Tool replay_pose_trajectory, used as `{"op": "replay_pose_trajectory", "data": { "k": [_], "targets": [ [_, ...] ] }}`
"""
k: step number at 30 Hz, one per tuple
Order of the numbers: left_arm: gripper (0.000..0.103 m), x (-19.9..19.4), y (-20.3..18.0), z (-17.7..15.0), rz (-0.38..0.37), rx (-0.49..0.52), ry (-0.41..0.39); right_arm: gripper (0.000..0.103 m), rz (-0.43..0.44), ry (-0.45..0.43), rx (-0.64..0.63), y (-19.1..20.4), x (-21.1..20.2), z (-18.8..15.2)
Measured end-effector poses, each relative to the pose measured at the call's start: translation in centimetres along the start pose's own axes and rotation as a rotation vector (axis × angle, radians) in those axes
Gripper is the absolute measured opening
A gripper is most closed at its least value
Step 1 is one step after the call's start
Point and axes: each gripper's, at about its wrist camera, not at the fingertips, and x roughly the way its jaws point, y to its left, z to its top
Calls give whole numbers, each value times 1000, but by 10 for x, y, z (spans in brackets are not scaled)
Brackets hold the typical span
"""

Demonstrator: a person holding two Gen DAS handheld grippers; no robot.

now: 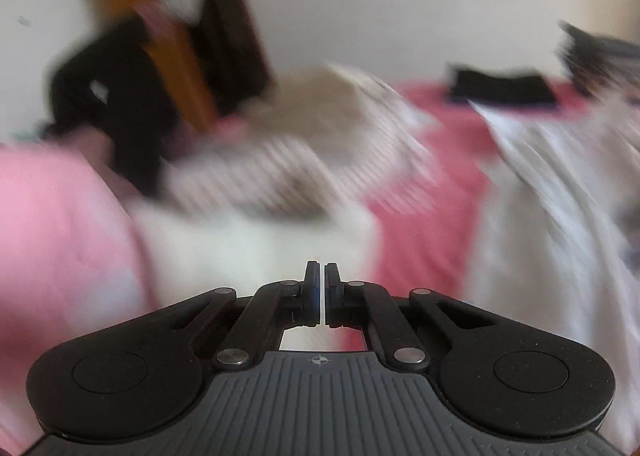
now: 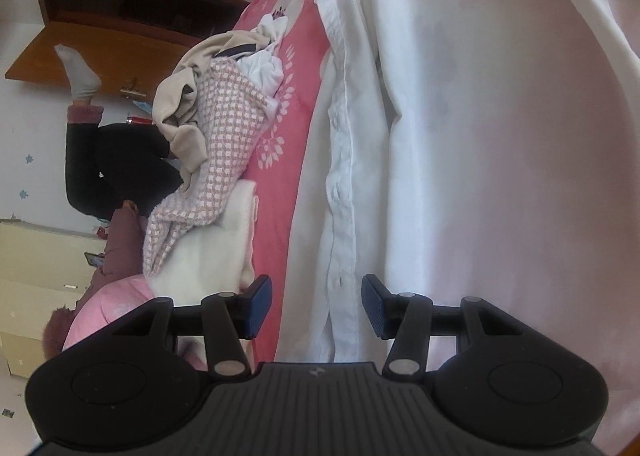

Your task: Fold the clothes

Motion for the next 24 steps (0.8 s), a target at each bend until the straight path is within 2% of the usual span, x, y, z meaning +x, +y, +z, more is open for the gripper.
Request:
{"op": "replay_pose_trajectory", "data": {
  "k": [3,4,5,7,8,10,11,15,19,21,23,24],
  "targets": [
    [1,29,26,39,134,-69,-58,53,5,0,6,-1,0,-1],
    [1,37,30,48,160,-76,-58,53,5,-1,11,-2,-1,-1],
    [2,42,32,54,153,-80,-48,53,5,-2,15,-3,-2,-1],
    [6,38,32,54,56,-109,-27,53,5,-7,18,-5,-3,-1],
    [23,33,30,51,-4,-123,-16,53,6,-10,18,-5,-4,-1],
    [46,24,17,35,-152,-111,59,53,7,-17,23,-7,-5,1],
    [52,20,10,23,-227,-102,98,53,6,-18,30,-9,-4,1],
    [64,3,-26,-27,-395,-4,253,53,1,0,58,-16,4,2],
    [65,-6,-53,-70,-458,65,390,53,-5,17,57,-17,8,-1],
    [56,-5,-54,-87,-458,42,439,53,-6,19,53,-16,8,-2],
    [13,-4,-51,-94,-434,24,452,53,-4,16,55,-16,7,-4],
    [7,-3,-48,-95,-418,11,453,53,-4,14,56,-16,6,-4]
  ]
}}
